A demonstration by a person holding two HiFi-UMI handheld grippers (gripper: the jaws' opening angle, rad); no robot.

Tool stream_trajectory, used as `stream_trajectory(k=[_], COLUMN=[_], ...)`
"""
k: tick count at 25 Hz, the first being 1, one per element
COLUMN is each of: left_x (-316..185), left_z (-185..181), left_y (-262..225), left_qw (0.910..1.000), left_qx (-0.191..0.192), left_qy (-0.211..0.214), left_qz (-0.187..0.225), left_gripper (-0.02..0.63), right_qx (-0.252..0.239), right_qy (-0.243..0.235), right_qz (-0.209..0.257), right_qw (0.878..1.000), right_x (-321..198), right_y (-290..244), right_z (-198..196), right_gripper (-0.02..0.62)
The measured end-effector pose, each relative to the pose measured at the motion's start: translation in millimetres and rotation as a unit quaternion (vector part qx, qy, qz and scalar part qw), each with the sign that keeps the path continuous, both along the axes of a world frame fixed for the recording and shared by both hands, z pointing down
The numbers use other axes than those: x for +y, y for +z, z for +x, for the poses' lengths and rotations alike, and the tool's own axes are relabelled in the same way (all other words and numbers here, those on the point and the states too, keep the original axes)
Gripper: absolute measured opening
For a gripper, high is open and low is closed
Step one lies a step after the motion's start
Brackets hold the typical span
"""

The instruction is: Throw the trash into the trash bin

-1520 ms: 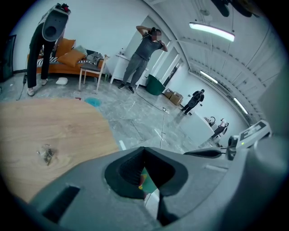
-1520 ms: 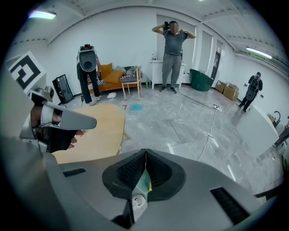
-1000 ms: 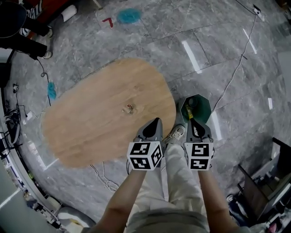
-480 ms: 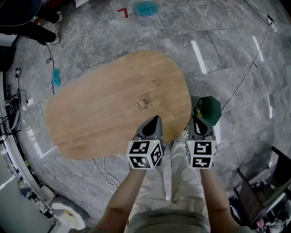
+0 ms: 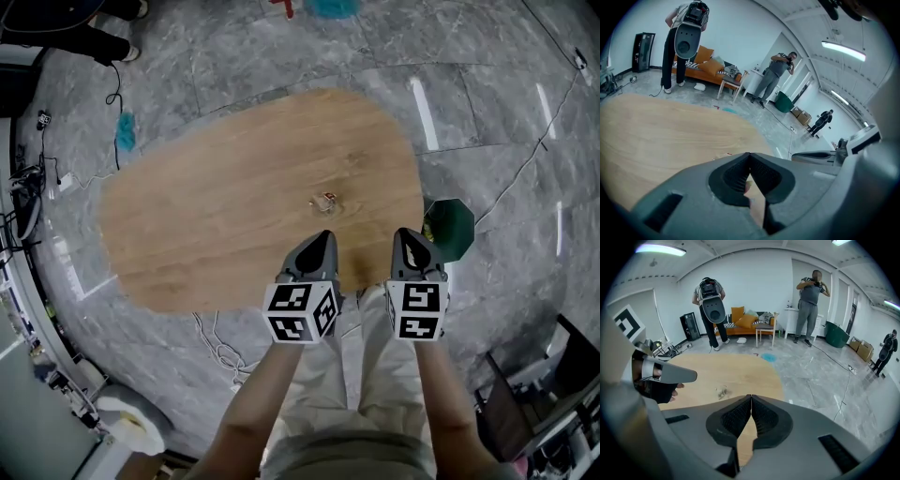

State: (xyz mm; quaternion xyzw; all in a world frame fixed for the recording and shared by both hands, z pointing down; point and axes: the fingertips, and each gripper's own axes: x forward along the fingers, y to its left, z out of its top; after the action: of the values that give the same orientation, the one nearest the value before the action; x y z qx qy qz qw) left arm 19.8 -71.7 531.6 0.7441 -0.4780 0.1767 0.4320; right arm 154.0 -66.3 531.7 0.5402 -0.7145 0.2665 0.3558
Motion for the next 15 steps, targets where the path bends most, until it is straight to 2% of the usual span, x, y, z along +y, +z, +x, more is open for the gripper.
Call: stream_trajectory(k=[15], left_x=[-8], left_z=[-64], left_y=[14], left_qw=[0.9989], left_qx=[0.0], left_qy=[-0.045], left_qz=[-0.009], left_gripper=[0.0], right_qx=[0.001], right_qy=[-0.041], right_qz=[-0.008], right_qw=[0.999], right_x=[-24], right_y=[17], right_z=[-63], right_gripper=[0.011])
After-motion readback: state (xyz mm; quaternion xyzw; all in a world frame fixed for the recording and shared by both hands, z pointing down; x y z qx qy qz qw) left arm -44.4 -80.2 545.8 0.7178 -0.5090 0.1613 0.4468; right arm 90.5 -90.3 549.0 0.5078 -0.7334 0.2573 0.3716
